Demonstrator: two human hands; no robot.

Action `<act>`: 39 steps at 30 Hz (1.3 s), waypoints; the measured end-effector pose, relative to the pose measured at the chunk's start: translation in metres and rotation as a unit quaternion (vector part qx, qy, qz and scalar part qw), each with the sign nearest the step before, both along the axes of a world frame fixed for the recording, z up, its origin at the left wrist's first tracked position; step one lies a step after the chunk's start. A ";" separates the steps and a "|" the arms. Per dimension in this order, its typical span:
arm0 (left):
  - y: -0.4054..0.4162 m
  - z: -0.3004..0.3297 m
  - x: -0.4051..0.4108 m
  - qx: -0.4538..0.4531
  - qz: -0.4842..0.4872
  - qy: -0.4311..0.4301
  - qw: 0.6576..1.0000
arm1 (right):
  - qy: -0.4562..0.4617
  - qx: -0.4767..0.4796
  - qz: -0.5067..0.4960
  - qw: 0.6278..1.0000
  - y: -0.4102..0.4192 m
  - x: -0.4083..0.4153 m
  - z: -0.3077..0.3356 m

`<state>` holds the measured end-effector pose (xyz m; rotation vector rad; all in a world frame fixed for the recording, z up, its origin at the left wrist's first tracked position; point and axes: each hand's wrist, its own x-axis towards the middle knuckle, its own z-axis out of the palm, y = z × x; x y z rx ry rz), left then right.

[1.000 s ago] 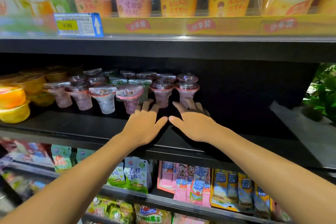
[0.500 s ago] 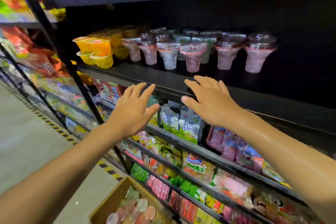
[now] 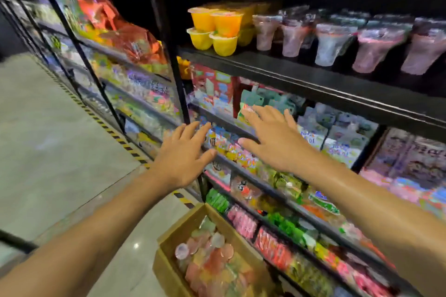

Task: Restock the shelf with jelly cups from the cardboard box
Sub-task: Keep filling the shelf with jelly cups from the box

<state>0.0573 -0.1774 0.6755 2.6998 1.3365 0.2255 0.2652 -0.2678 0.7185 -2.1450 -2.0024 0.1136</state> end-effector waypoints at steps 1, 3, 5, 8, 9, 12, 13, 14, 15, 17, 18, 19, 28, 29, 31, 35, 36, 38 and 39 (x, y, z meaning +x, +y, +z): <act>0.006 -0.011 -0.017 -0.013 -0.007 0.000 1.000 | 0.003 -0.015 0.001 1.000 0.007 -0.017 -0.010; 0.016 -0.036 -0.049 -0.035 -0.022 0.007 0.999 | 0.009 -0.046 0.002 0.999 0.020 -0.050 -0.033; 0.022 -0.061 -0.074 -0.049 -0.036 0.024 0.998 | 0.027 -0.065 -0.014 0.997 0.029 -0.075 -0.060; 0.026 -0.097 -0.102 -0.080 -0.050 0.044 0.995 | 0.057 -0.092 -0.044 0.993 0.033 -0.106 -0.103; 0.028 -0.110 -0.108 -0.086 -0.054 0.049 0.994 | 0.066 -0.103 -0.056 0.991 0.034 -0.114 -0.117; 0.031 -0.146 -0.120 -0.108 -0.068 0.051 0.991 | 0.103 -0.128 -0.087 0.983 0.033 -0.131 -0.159; 0.030 -0.155 -0.121 -0.123 -0.069 0.050 0.989 | 0.107 -0.131 -0.093 0.981 0.033 -0.134 -0.173; 0.031 -0.163 -0.121 -0.143 -0.068 0.046 0.986 | 0.104 -0.137 -0.092 0.981 0.032 -0.136 -0.187; 0.030 -0.171 -0.119 -0.159 -0.066 0.039 0.984 | 0.099 -0.148 -0.088 0.980 0.033 -0.136 -0.200; 0.030 -0.186 -0.112 -0.172 -0.052 0.030 0.983 | 0.097 -0.166 -0.087 0.978 0.037 -0.134 -0.224; 0.030 -0.196 -0.109 -0.180 -0.042 0.031 0.982 | 0.107 -0.176 -0.087 0.975 0.040 -0.131 -0.236; 0.032 -0.209 -0.106 -0.195 -0.033 0.037 0.979 | 0.121 -0.181 -0.087 0.972 0.043 -0.128 -0.250; 0.052 -0.415 -0.082 -0.259 -0.023 0.064 0.964 | 0.168 -0.210 -0.147 0.952 0.050 -0.109 -0.461; 0.053 -0.450 -0.079 -0.262 -0.019 0.067 0.962 | 0.172 -0.220 -0.158 0.947 0.048 -0.108 -0.493; 0.052 -0.520 -0.076 -0.273 -0.022 0.083 0.958 | 0.184 -0.241 -0.175 0.937 0.046 -0.107 -0.557; 0.045 -0.645 -0.069 -0.322 -0.057 0.111 0.939 | 0.157 -0.290 -0.188 0.925 0.039 -0.106 -0.675; 0.044 -0.674 -0.068 -0.327 -0.067 0.115 0.936 | 0.149 -0.300 -0.186 0.923 0.038 -0.106 -0.703; 0.042 -0.728 -0.066 -0.324 -0.089 0.135 0.932 | 0.134 -0.326 -0.186 0.917 0.036 -0.107 -0.756; 0.042 -0.753 -0.065 -0.322 -0.102 0.148 0.929 | 0.133 -0.340 -0.188 0.912 0.036 -0.107 -0.778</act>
